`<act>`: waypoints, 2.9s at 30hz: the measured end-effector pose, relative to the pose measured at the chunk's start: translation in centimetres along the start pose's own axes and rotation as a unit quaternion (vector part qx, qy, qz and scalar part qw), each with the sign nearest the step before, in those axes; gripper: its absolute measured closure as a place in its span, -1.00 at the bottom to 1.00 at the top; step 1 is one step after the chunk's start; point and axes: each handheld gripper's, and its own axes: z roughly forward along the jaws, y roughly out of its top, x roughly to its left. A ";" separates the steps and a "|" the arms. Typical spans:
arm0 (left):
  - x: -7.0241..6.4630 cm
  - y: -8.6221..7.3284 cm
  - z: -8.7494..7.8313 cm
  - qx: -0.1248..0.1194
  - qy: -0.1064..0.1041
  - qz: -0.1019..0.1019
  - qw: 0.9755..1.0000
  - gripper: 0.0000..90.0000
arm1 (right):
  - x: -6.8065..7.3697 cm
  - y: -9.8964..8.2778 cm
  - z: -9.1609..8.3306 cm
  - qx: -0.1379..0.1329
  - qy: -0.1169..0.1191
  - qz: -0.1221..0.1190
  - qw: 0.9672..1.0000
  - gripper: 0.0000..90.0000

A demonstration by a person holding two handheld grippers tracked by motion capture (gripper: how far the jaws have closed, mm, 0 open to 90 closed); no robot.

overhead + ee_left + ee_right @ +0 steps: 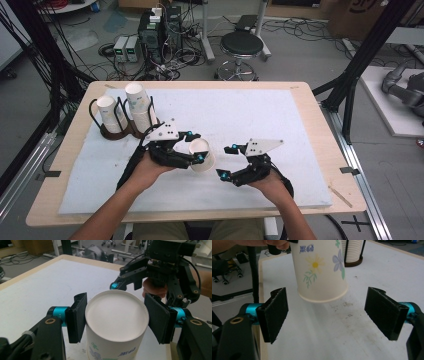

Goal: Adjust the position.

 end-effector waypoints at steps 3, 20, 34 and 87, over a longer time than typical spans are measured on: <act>-0.5 0.2 0.5 0.003 -0.015 0.006 1.000 -0.17 | -0.1 0.1 0.3 0.003 0.006 -0.003 1.000 -0.56; -1.8 0.6 2.2 0.005 -0.050 0.015 0.999 -0.17 | 0.5 0.2 1.7 0.007 0.034 -0.016 0.999 -0.56; -2.0 0.7 2.2 -0.008 -0.064 0.011 0.998 -0.17 | 0.6 -0.3 1.9 0.001 0.033 -0.017 0.999 -0.52; -0.6 -0.5 0.5 0.054 -0.109 0.016 0.992 -0.68 | 0.1 5.8 1.4 0.250 0.092 -0.117 0.957 -0.27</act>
